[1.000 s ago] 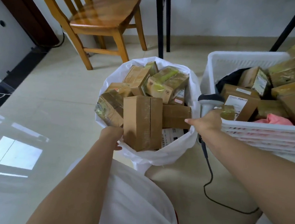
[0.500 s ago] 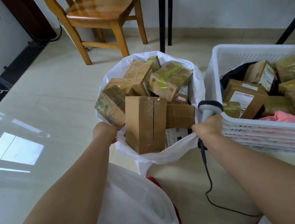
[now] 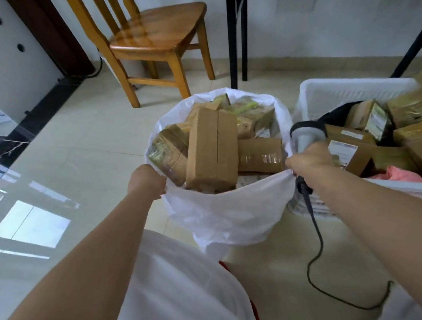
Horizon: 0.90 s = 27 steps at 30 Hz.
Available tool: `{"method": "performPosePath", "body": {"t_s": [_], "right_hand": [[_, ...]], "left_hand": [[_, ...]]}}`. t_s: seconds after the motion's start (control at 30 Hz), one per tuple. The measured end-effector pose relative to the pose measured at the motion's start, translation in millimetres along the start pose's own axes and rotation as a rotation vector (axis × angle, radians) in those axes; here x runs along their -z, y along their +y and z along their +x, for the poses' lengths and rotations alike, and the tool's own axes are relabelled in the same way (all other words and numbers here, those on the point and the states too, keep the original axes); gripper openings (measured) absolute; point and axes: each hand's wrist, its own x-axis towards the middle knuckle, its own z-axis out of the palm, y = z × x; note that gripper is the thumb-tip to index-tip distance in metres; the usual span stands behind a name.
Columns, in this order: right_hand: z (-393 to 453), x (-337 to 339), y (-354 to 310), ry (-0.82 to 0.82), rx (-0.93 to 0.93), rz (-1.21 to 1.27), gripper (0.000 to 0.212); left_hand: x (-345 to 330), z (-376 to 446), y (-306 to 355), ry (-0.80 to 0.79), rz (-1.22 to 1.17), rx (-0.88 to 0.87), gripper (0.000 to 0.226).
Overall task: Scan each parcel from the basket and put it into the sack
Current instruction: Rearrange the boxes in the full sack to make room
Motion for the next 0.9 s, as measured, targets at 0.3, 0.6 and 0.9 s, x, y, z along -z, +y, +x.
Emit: {"method": "performPosePath", "body": {"t_s": [0.3, 0.6, 0.9], "right_hand": [[-1.6, -15.1, 15.1, -0.006, -0.022, -0.131, 0.056], [-1.8, -8.1, 9.1, -0.07, -0.019, 0.038, 0.079], [-26.1, 23.7, 3.9, -0.119, 0.046, 0.152, 0.056]], "left_hand": [[-13.4, -12.6, -9.6, -0.118, 0.173, -0.028, 0.017], [-13.2, -24.3, -4.4, -0.305, 0.233, 0.049, 0.024], [-11.6, -75.7, 45.1, -0.186, -0.163, -0.344, 0.066]]}}
